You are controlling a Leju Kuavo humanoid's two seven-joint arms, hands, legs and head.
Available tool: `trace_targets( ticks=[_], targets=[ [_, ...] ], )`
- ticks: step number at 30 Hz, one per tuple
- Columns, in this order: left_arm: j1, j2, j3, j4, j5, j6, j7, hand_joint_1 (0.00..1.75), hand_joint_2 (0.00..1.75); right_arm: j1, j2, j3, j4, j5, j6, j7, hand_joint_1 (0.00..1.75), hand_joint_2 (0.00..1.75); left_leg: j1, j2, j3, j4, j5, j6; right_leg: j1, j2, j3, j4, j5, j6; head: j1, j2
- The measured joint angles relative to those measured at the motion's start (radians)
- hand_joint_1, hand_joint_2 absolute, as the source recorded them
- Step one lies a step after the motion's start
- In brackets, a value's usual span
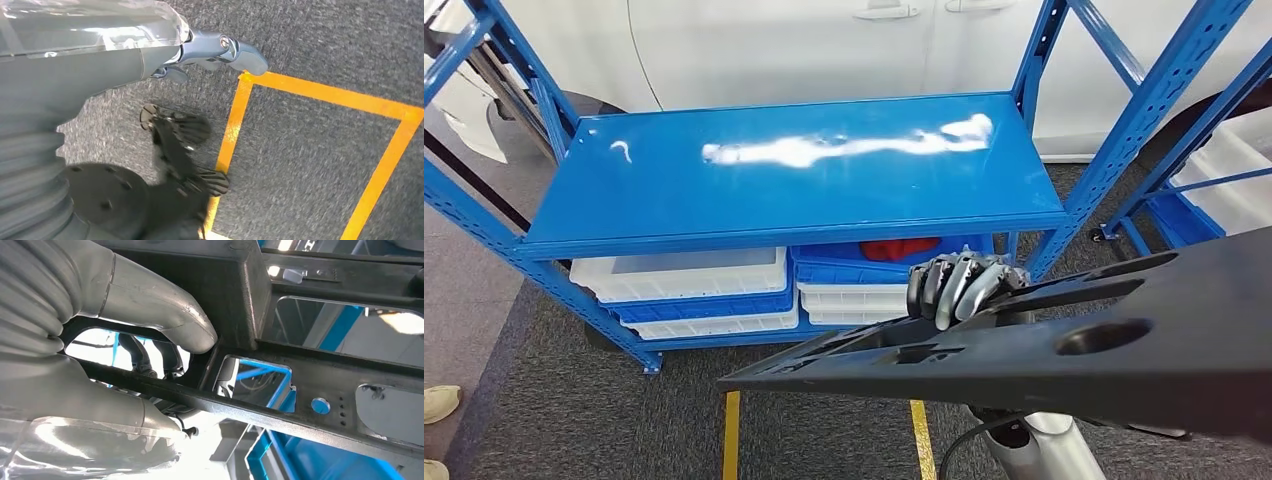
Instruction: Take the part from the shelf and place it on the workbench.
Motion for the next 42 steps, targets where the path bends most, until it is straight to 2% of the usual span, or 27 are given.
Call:
trace_targets(
  ticks=[2, 4, 5, 6, 8, 9, 10, 11, 13, 15, 16, 18, 20, 21, 23, 24, 25, 26, 27, 29, 31, 35, 36, 38, 40, 41, 42],
  targets=[
    [-0.003, 0.001, 0.0, 0.0, -0.002, -0.004, -0.002, 0.0, 1.75, -0.014, 0.0, 0.017, -0.001, 0.0, -0.015, 0.002, 1.75, 1.75, -0.009, 0.0, 0.038, -0.071, -0.016, 0.011, -0.003, -0.003, 0.0, -0.007, 0.021, 0.013, 0.0, 0.0],
    [-0.002, 0.001, 0.0, 0.0, -0.003, -0.005, -0.003, 0.0, 1.75, -0.024, 0.0, 0.028, -0.002, -0.001, -0.022, 0.003, 1.75, 1.75, -0.007, 0.002, 0.027, -0.081, 0.009, 0.022, -0.004, -0.003, -0.003, -0.013, 0.029, 0.025, 0.0, 0.0],
    [-0.002, 0.001, 0.001, 0.0, -0.004, -0.005, -0.003, 0.0, 1.75, -0.026, 0.0, 0.031, -0.002, -0.001, -0.023, 0.004, 1.75, 1.75, -0.004, 0.004, 0.018, -0.086, 0.024, 0.029, -0.003, -0.002, -0.01, -0.001, 0.007, 0.029, 0.0, 0.0],
    [-0.002, 0.001, 0.001, 0.0, -0.004, -0.006, -0.002, 0.0, 1.75, -0.028, 0.0, 0.033, -0.002, -0.002, -0.023, 0.004, 1.75, 1.75, -0.001, 0.006, 0.005, -0.09, 0.04, 0.035, -0.003, 0.0, -0.023, 0.033, -0.035, 0.032, 0.0, 0.0],
    [-0.002, 0.001, 0.001, 0.0, -0.005, -0.007, -0.002, 0.0, 1.75, -0.029, 0.0, 0.036, -0.003, -0.002, -0.025, 0.004, 1.75, 1.75, -0.002, 0.008, -0.029, -0.089, 0.068, 0.041, -0.004, 0.001, -0.054, 0.157, -0.143, 0.036, 0.0, 0.0],
    [-0.002, 0.001, 0.001, 0.0, -0.005, -0.007, -0.002, 0.0, 1.75, -0.029, 0.0, 0.038, -0.004, -0.001, -0.027, 0.004, 1.75, 1.75, -0.003, 0.008, -0.047, -0.087, 0.081, 0.041, -0.004, 0.001, -0.064, 0.222, -0.174, 0.038, 0.0, 0.0],
    [-0.002, 0.001, 0.001, 0.0, -0.005, -0.008, -0.002, 0.0, 1.75, -0.027, 0.0, 0.041, -0.004, 0.0, -0.029, 0.004, 1.75, 1.75, -0.004, 0.008, -0.066, -0.083, 0.093, 0.04, -0.004, 0.001, -0.064, 0.265, -0.178, 0.039, 0.0, 0.0],
    [-0.002, 0.001, 0.001, 0.0, -0.006, -0.008, -0.002, 0.0, 1.75, -0.025, 0.0, 0.044, -0.005, 0.001, -0.031, 0.003, 1.75, 1.75, -0.004, 0.009, -0.084, -0.078, 0.103, 0.039, -0.004, 0.001, -0.047, 0.275, -0.16, 0.04, 0.0, 0.0],
    [-0.002, -0.001, 0.001, 0.0, -0.007, -0.008, -0.002, 0.0, 1.75, -0.024, 0.0, 0.05, -0.008, 0.004, -0.033, 0.003, 1.75, 1.75, -0.003, 0.009, -0.119, -0.063, 0.119, 0.033, -0.004, 0.0, 0.038, 0.19, -0.113, 0.037, 0.0, 0.0],
    [-0.001, -0.002, 0.001, 0.0, -0.008, -0.008, -0.002, 0.0, 1.75, -0.025, 0.0, 0.053, -0.014, 0.005, -0.033, 0.002, 1.75, 1.75, -0.005, 0.008, -0.145, -0.047, 0.132, 0.025, 0.0, 0.001, 0.135, 0.05, -0.122, 0.029, 0.0, 0.0],
    [-0.001, -0.003, 0.001, 0.0, -0.009, -0.008, -0.002, 0.0, 1.75, -0.025, 0.0, 0.054, -0.017, 0.006, -0.033, 0.002, 1.75, 1.75, -0.006, 0.008, -0.152, -0.043, 0.138, 0.02, 0.003, 0.002, 0.161, 0.005, -0.135, 0.023, 0.0, 0.0],
    [0.0, -0.003, 0.001, 0.0, -0.013, -0.008, -0.002, 0.0, 1.75, -0.024, 0.001, 0.054, -0.024, 0.012, -0.032, 0.003, 1.75, 1.75, -0.006, 0.007, -0.16, -0.043, 0.154, 0.008, 0.006, 0.003, 0.162, -0.016, -0.135, 0.008, 0.0, 0.0],
    [0.002, -0.003, 0.0, 0.0, -0.02, -0.009, -0.002, 0.0, 1.75, -0.02, 0.003, 0.055, -0.033, 0.023, -0.032, 0.008, 1.75, 1.75, -0.003, 0.006, -0.175, -0.027, 0.138, -0.004, 0.003, 0.002, 0.147, -0.02, -0.118, -0.008, 0.0, 0.0],
    [0.002, -0.003, -0.001, 0.0, -0.024, -0.009, -0.001, 0.0, 1.75, -0.016, 0.004, 0.055, -0.039, 0.028, -0.032, 0.01, 1.75, 1.75, -0.001, 0.005, -0.189, 0.004, 0.106, -0.009, 0.001, 0.001, 0.137, -0.022, -0.109, -0.015, 0.0, 0.0],
    [0.002, -0.004, -0.003, 0.0, -0.03, -0.011, 0.002, 0.0, 1.75, -0.007, 0.006, 0.055, -0.052, 0.036, -0.03, 0.012, 1.75, 1.75, 0.004, 0.005, -0.226, 0.118, 0.018, -0.02, 0.0, 0.0, 0.117, -0.022, -0.092, -0.021, 0.0, 0.0],
    [0.001, -0.004, -0.003, 0.0, -0.033, -0.011, 0.006, 0.0, 1.75, -0.001, 0.006, 0.055, -0.056, 0.04, -0.026, 0.012, 1.75, 1.75, 0.006, 0.005, -0.241, 0.182, -0.012, -0.024, 0.001, -0.001, 0.107, -0.022, -0.084, -0.021, -0.001, 0.0],
    [0.001, -0.004, -0.004, 0.0, -0.034, -0.011, 0.009, 0.0, 1.75, 0.004, 0.007, 0.055, -0.058, 0.043, -0.021, 0.012, 1.75, 1.75, 0.007, 0.005, -0.246, 0.225, -0.023, -0.026, 0.001, 0.0, 0.097, -0.021, -0.076, -0.021, -0.001, 0.0],
    [0.001, -0.004, -0.004, 0.0, -0.035, -0.011, 0.012, 0.0, 1.75, 0.01, 0.007, 0.055, -0.06, 0.046, -0.018, 0.011, 1.75, 1.75, 0.008, 0.005, -0.233, 0.234, -0.016, -0.027, 0.001, 0.0, 0.087, -0.02, -0.069, -0.019, -0.001, 0.0],
    [0.001, -0.004, -0.004, 0.0, -0.036, -0.011, 0.014, 0.0, 1.75, 0.014, 0.007, 0.055, -0.062, 0.047, -0.015, 0.009, 1.75, 1.75, 0.008, 0.005, -0.2, 0.2, 0.005, -0.026, 0.001, 0.0, 0.079, -0.02, -0.062, -0.017, -0.001, 0.0],
    [-0.001, -0.004, -0.004, 0.0, -0.036, -0.009, 0.018, 0.0, 1.75, 0.017, 0.007, 0.054, -0.067, 0.044, -0.01, 0.003, 1.75, 1.75, 0.007, 0.004, -0.095, 0.051, 0.039, -0.018, 0.001, 0.002, 0.069, -0.019, -0.052, -0.01, -0.001, 0.0],
    [-0.002, -0.004, -0.004, 0.0, -0.037, -0.007, 0.022, 0.0, 1.75, 0.017, 0.007, 0.052, -0.07, 0.04, -0.001, 0.0, 1.75, 1.75, 0.001, 0.002, -0.03, -0.054, 0.045, -0.006, 0.001, 0.001, 0.064, -0.02, -0.042, 0.001, 0.0, 0.0],
    [-0.004, -0.004, -0.004, 0.0, -0.039, -0.006, 0.029, 0.0, 1.75, 0.017, 0.007, 0.046, -0.072, 0.033, 0.012, -0.001, 1.75, 1.75, -0.001, 0.004, -0.031, -0.079, 0.058, 0.018, -0.001, 0.001, 0.057, -0.014, -0.04, 0.025, 0.0, 0.0],
    [-0.005, -0.005, -0.004, 0.0, -0.039, -0.006, 0.03, 0.0, 1.75, 0.017, 0.007, 0.043, -0.073, 0.032, 0.016, -0.001, 1.75, 1.75, 0.001, 0.005, -0.033, -0.084, 0.064, 0.026, -0.001, 0.002, 0.044, 0.015, -0.062, 0.028, 0.0, 0.0],
    [-0.006, -0.006, -0.004, 0.0, -0.04, -0.006, 0.033, 0.0, 1.75, 0.021, 0.007, 0.032, -0.075, 0.031, 0.027, -0.001, 1.75, 1.75, 0.001, 0.006, -0.041, -0.086, 0.072, 0.036, -0.002, 0.003, -0.007, 0.134, -0.135, 0.033, 0.0, 0.0],
    [-0.006, -0.006, -0.004, 0.0, -0.04, -0.006, 0.034, 0.0, 1.75, 0.03, 0.007, 0.02, -0.076, 0.034, 0.038, -0.001, 1.75, 1.75, -0.001, 0.006, -0.05, -0.084, 0.077, 0.038, -0.002, 0.003, -0.054, 0.252, -0.182, 0.036, 0.0, 0.0],
    [-0.006, -0.006, -0.004, 0.0, -0.041, -0.006, 0.035, 0.0, 1.75, 0.035, 0.008, 0.015, -0.076, 0.036, 0.042, -0.001, 1.75, 1.75, -0.002, 0.007, -0.053, -0.081, 0.078, 0.038, -0.002, 0.003, -0.054, 0.263, -0.178, 0.036, 0.0, 0.0],
    [-0.006, -0.007, -0.004, 0.0, -0.041, -0.006, 0.035, 0.0, 1.75, 0.038, 0.008, 0.011, -0.077, 0.037, 0.047, -0.001, 1.75, 1.75, -0.002, 0.007, -0.056, -0.077, 0.078, 0.037, -0.002, 0.002, -0.034, 0.234, -0.156, 0.035, 0.0, 0.0]
  ],
)
